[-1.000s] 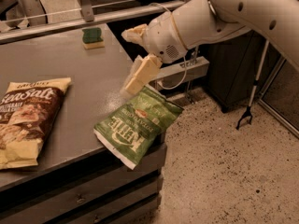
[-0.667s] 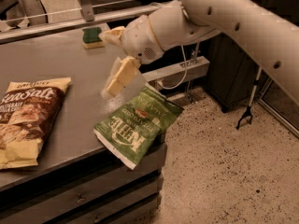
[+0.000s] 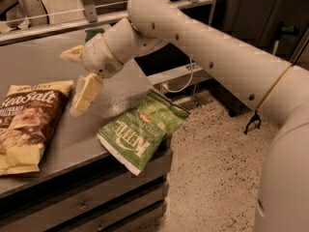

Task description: Move brown chip bag near sponge

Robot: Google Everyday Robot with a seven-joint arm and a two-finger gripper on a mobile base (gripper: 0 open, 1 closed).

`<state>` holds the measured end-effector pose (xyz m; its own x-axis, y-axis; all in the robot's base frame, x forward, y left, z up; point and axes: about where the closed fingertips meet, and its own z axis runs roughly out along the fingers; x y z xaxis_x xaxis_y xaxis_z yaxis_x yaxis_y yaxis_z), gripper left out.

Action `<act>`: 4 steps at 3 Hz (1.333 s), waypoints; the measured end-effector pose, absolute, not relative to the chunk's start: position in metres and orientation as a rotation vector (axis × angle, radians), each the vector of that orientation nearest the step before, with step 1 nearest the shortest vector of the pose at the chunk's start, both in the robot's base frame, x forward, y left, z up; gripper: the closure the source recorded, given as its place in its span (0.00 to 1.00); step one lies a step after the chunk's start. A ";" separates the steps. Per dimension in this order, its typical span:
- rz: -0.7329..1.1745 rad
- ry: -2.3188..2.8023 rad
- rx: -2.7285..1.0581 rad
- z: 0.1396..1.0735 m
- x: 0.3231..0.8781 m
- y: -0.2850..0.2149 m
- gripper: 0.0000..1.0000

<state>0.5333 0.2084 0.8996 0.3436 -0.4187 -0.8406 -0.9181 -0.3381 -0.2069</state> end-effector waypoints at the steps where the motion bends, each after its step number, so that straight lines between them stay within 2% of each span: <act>1: 0.896 1.163 -1.952 0.879 0.537 0.231 0.00; 3: 0.885 1.155 -2.016 0.858 0.534 0.258 0.00; 4: 0.933 1.150 -2.037 0.847 0.524 0.272 0.18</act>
Offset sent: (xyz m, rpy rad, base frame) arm 0.0093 0.0463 -0.0469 -0.0870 -0.0397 0.0353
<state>0.5237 0.2723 0.8473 0.3734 -0.4534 -0.8093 -0.8855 -0.4343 -0.1653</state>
